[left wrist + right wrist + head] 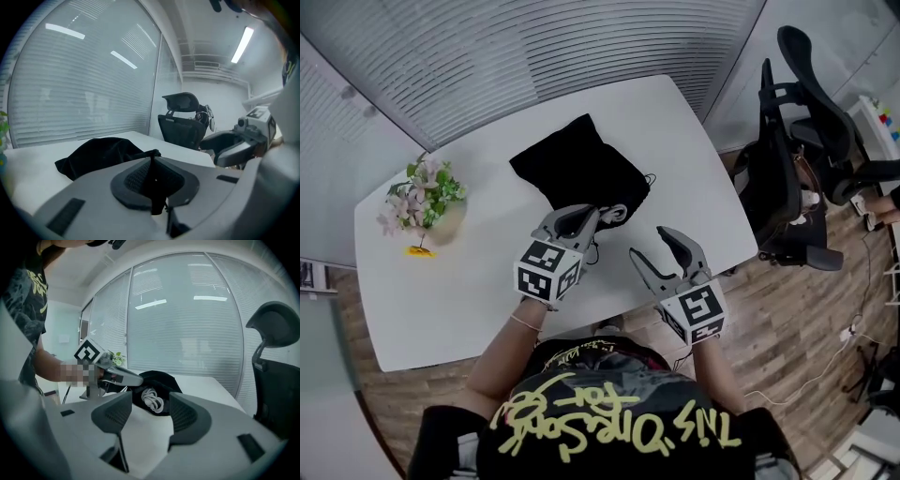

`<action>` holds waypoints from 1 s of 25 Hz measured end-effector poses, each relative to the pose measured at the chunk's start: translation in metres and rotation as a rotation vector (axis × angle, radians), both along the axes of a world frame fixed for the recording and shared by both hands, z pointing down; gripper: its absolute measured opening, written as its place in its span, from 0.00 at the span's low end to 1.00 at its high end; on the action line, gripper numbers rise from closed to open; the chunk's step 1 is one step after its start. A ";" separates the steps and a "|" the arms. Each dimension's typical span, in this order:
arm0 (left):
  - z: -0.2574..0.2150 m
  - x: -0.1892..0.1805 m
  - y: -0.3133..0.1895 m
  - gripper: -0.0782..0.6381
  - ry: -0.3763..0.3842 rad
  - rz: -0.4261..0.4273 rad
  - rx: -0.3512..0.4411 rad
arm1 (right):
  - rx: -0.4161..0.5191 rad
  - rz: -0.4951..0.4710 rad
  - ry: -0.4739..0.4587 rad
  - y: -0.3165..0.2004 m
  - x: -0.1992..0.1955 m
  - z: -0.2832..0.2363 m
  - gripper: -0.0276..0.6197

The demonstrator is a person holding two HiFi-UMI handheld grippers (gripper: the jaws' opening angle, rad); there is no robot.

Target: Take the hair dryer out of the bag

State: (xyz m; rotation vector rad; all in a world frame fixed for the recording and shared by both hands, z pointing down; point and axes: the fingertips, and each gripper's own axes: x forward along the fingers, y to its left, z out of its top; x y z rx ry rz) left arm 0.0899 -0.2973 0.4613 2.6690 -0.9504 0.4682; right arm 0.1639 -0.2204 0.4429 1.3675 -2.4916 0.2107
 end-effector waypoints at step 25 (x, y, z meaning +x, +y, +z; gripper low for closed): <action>-0.009 -0.026 -0.011 0.13 0.192 -0.040 -0.087 | -0.173 -0.253 0.219 -0.097 -0.080 0.071 0.41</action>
